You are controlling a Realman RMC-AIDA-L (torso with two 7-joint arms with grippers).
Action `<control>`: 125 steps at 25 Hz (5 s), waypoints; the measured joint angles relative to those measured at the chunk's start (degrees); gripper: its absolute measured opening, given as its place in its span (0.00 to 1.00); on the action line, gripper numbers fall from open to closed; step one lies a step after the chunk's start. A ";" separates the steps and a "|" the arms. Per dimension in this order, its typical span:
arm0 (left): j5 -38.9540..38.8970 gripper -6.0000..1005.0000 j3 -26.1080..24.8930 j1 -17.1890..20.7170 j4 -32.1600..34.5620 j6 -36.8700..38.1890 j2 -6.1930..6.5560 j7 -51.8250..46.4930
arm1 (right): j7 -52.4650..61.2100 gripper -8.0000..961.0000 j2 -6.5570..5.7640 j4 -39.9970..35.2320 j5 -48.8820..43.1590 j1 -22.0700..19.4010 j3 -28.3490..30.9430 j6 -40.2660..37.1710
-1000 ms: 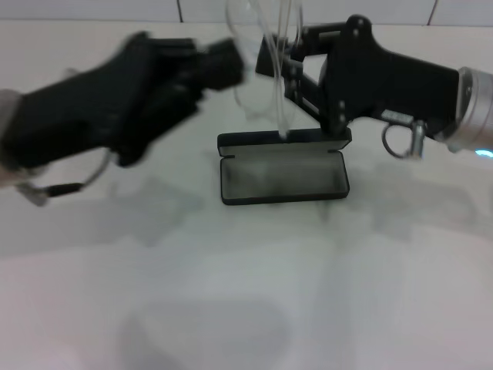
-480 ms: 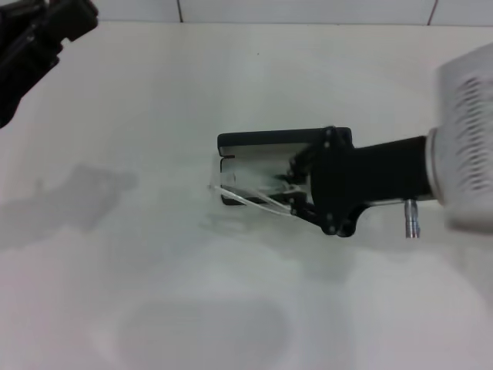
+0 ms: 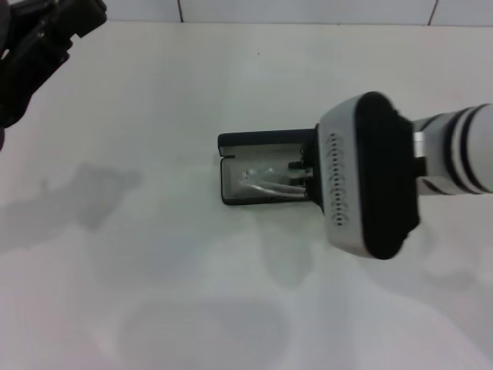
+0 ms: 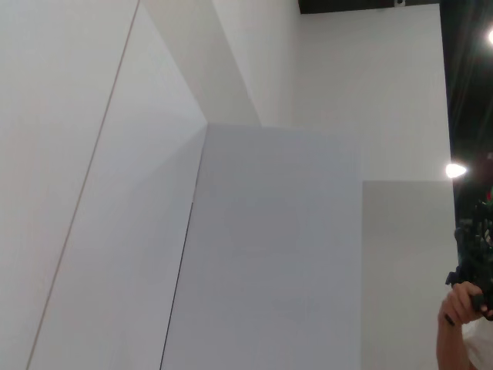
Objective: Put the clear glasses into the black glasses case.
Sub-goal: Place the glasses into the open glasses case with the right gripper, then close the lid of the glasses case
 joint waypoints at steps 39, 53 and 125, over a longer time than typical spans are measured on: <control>0.17 0.06 -1.44 -0.08 -0.23 -0.15 -1.96 1.21 | 7.66 0.12 0.03 18.20 -10.93 9.54 -8.53 15.38; 0.15 0.06 -1.44 0.35 -0.23 -0.15 -2.10 1.34 | 7.68 0.13 0.02 18.49 -11.01 9.54 -9.64 17.12; 44.90 0.17 0.34 -25.85 -5.16 -37.10 -5.63 -9.22 | -26.68 0.01 -1.02 20.33 67.95 -28.22 59.31 -40.58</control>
